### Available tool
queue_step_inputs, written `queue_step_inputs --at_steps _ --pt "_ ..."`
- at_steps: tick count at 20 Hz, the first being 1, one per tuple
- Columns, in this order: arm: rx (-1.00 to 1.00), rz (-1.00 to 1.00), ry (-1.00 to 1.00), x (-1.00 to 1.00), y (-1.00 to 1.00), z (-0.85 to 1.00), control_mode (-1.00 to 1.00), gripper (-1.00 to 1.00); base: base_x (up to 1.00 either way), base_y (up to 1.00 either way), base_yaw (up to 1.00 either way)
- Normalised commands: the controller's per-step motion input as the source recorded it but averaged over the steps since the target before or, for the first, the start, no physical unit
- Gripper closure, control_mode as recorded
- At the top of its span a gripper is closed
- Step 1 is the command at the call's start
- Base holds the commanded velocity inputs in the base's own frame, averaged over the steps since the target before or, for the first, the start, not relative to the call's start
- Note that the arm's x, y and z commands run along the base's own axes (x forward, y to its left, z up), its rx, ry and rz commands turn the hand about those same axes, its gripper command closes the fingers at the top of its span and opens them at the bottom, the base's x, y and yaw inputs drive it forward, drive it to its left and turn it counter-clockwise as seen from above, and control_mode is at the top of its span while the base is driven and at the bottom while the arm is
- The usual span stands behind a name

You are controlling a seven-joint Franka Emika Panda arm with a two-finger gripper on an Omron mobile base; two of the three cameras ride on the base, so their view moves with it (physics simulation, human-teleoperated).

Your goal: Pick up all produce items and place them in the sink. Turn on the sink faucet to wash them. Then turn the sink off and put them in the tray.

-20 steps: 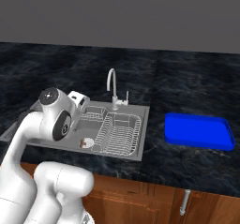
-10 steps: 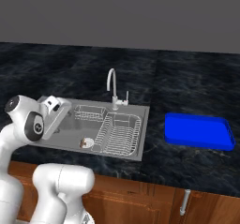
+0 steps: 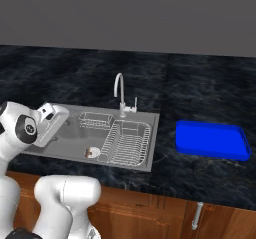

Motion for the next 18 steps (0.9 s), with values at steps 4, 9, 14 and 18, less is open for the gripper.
queue_step_inputs --at_steps 4,9,14,18 --pt "0.06 -0.12 0.00 0.00 0.11 -0.02 -1.00 -1.00 0.00 0.00 0.00" --pt "0.12 -0.07 -0.01 0.00 0.02 -0.14 -1.00 -1.00 0.00 0.00 0.00" --pt "0.13 -0.03 -0.07 0.00 0.00 -0.40 -1.00 -1.00 0.00 0.00 0.00" --pt "0.13 -0.01 -0.04 0.00 0.00 -0.31 -1.00 -1.00 0.00 0.00 0.00"
